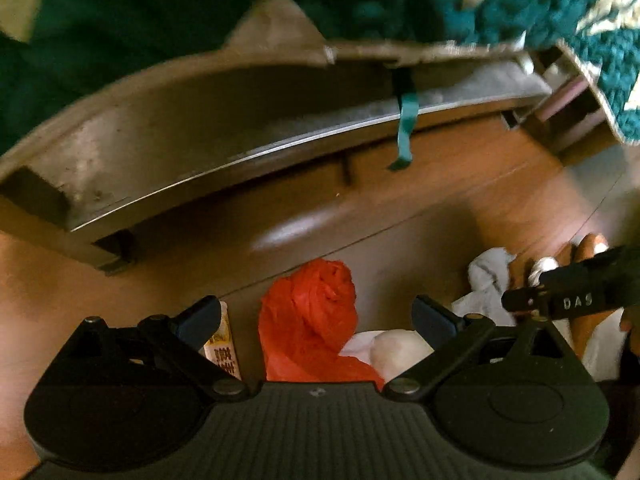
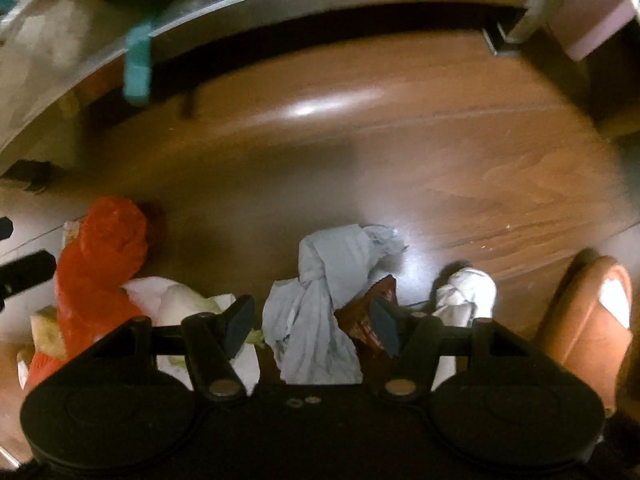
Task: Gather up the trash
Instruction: 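Close the left tool on the red plastic bag while the right tool grips the grey cloth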
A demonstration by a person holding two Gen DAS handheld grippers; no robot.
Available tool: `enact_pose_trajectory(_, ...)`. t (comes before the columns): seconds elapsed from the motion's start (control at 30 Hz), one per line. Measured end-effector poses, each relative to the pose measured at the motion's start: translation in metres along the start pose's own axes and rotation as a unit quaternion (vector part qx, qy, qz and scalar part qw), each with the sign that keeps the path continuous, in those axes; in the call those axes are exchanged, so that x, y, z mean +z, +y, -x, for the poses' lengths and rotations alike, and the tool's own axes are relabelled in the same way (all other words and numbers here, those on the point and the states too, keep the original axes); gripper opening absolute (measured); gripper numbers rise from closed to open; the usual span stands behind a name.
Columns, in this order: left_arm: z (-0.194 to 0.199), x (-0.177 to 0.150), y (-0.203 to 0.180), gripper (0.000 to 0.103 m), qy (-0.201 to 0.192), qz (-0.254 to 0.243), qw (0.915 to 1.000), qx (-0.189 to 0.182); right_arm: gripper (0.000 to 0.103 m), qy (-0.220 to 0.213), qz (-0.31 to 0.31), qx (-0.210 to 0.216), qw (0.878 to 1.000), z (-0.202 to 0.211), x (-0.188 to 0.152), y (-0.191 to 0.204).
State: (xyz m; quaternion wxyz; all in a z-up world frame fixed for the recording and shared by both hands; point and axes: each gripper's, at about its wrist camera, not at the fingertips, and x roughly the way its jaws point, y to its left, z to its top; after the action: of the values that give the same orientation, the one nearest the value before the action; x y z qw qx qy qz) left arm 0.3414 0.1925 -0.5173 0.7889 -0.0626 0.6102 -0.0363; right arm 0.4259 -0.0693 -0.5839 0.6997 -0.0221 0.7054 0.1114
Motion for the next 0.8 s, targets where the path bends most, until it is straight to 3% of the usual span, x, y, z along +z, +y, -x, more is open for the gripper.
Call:
enact_pose_trajectory(0.37,-0.053,0.001,0.002,0.099,0.011,-0.016,0.9998,0.002,0.061,0.011,-0.014,-0.016,1.000,-0.038,0.020,-0.002)
enact_pose_trajectory(0.53,-0.068,-0.001,0.001,0.066,0.034,-0.022,0.9992,-0.003,0.058,0.011,-0.001,-0.019,1.000,-0.042,0.022,0.004)
enact_pose_trajectory(0.6,-0.070,-0.002,-0.002,0.061,0.036,-0.025,0.9990,-0.005,0.046,0.012,0.006,-0.020,1.000,-0.042,0.022,0.006)
enact_pose_trajectory(0.8,-0.074,-0.003,-0.003,0.048,0.040,-0.003,0.9989,-0.024,0.044,0.005,0.018,-0.021,1.000,-0.036,0.019,0.015)
